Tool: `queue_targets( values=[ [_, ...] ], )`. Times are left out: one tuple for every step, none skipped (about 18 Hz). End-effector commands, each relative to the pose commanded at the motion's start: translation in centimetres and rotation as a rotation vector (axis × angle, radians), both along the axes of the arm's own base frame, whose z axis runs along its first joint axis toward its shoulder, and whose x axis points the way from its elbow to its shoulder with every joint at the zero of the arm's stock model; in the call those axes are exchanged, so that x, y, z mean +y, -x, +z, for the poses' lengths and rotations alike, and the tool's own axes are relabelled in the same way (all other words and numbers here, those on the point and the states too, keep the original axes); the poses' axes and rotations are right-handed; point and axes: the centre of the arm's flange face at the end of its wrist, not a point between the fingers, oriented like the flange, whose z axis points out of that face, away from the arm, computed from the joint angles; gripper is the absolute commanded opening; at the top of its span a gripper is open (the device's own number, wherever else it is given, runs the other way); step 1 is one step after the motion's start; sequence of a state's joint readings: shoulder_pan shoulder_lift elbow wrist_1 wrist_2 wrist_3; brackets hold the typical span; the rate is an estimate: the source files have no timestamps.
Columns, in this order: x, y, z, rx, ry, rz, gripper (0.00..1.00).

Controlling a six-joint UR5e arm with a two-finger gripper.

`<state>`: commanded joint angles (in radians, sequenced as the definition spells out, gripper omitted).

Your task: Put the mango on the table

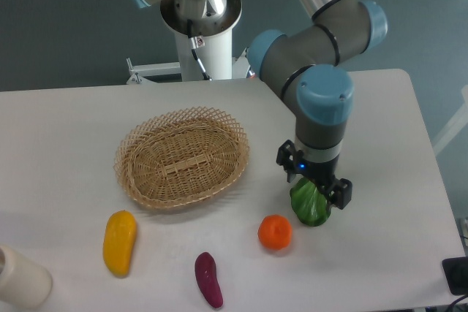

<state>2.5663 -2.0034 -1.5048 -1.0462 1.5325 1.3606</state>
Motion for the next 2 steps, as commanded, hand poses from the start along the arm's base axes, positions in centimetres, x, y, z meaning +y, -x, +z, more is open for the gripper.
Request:
queue_targets(
  values=[
    [-0.29, 0.29, 0.0, 0.001, 0.001, -0.006, 1.0],
    [-0.3, 0.28, -0.02, 0.001, 0.003, -0.015, 1.0]
  ],
)
